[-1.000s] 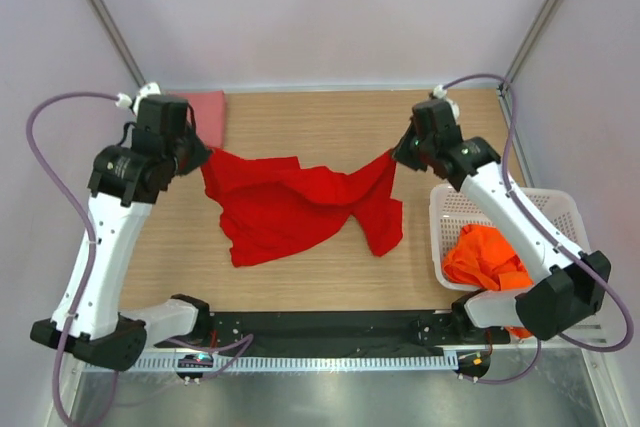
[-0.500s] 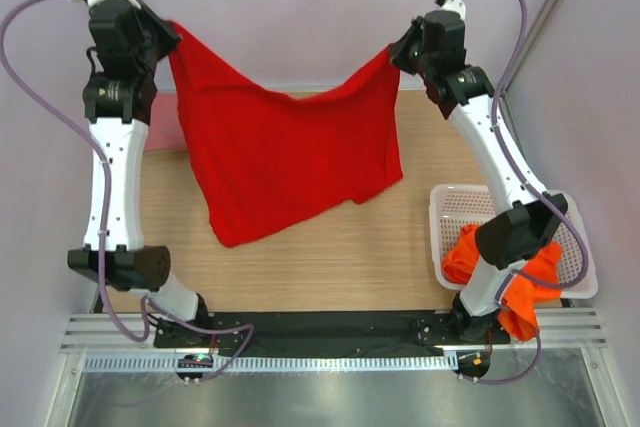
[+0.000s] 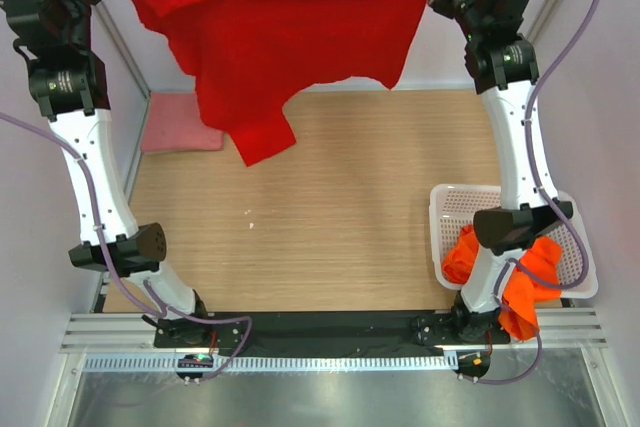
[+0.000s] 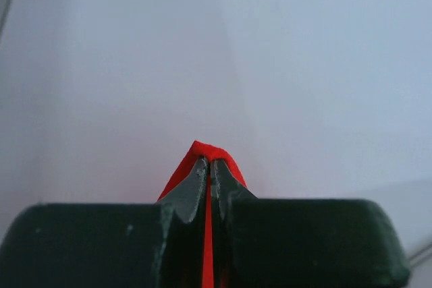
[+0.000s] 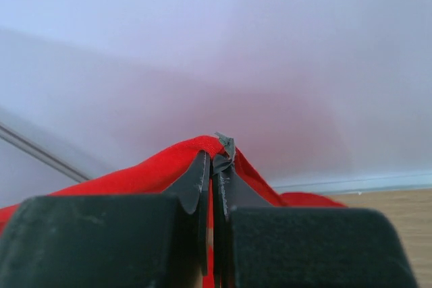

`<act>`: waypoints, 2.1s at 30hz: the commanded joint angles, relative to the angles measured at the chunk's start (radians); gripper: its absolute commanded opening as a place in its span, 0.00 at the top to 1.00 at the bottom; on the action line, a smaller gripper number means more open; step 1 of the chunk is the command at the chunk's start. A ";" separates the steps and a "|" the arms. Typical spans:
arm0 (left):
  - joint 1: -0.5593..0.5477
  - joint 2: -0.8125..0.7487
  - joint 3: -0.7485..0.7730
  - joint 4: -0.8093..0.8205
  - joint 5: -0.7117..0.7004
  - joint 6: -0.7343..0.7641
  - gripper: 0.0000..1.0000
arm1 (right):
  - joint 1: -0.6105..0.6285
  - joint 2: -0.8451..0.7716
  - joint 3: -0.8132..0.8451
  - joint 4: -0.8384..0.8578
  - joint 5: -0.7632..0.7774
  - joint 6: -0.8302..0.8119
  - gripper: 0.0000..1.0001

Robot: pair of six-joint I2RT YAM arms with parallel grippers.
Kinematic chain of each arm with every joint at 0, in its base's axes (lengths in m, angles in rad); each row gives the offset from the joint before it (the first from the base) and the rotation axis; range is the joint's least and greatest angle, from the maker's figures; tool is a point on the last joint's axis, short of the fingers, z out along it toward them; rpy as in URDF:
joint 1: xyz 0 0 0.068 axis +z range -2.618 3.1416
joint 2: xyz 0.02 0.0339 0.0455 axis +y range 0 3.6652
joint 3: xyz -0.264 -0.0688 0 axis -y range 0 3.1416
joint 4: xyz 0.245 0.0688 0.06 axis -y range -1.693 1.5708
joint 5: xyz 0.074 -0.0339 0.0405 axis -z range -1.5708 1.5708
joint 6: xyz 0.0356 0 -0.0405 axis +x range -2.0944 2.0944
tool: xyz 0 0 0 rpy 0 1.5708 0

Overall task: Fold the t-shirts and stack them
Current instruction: Flatten the tshirt out

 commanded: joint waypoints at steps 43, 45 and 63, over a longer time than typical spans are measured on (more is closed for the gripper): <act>0.036 0.213 0.241 0.370 -0.088 -0.295 0.99 | -0.169 0.190 0.197 0.334 0.006 0.267 0.98; 0.043 0.198 0.215 0.374 -0.070 -0.307 1.00 | -0.169 0.151 0.148 0.318 -0.017 0.258 0.99; 0.132 -0.178 -0.016 0.178 0.043 -0.258 1.00 | -0.172 -0.145 -0.125 0.169 -0.135 0.242 0.98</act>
